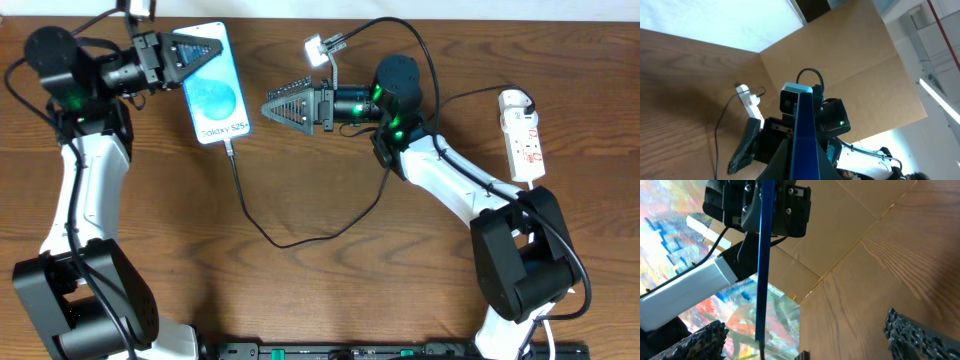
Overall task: Plug charger to phone and switch on socket
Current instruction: 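Open the right gripper and retract it up and right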
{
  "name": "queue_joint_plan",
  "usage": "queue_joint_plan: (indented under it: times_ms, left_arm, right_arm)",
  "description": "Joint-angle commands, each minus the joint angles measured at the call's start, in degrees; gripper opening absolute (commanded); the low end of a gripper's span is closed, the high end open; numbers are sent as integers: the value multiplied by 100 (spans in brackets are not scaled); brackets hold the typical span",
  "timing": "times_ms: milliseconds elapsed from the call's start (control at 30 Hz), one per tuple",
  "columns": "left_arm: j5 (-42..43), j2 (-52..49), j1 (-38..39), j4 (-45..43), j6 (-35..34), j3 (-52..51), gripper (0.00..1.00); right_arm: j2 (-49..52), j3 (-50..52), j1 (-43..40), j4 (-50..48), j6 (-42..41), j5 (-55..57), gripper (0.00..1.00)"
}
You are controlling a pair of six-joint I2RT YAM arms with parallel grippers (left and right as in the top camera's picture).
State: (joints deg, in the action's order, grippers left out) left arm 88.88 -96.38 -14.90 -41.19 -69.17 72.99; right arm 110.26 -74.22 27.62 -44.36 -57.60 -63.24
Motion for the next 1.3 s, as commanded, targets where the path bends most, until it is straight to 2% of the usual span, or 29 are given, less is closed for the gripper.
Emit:
queue_joint_plan:
  times_ms: [0,167,433,733,933,1267]
  left_arm:
    - [111,90,-151,-48,-4,133,7]
    - [111,90,-227,-50,-2,133,7]
    - [111,90,-256,-50,0,133,7]
    - [114,90,-256,-48,125,133,8]
    - [109,90,-256,-7,411,72,7]
    - [2,90,-256,608,1204,-442,7]
  right_arm:
    - [63,-81,-76,4,74,-103,99]
    - [63,-81,-103,260,374,-142,99]
    - [63,-81,-306,1985,1464,280,99]
    - [-17,-83,-330,3945,2546,1648,99]
    - [-472,-85,-332,5069,3126,2804,99]
    - [-1469,-85,-330,6006,3458,4127,99]
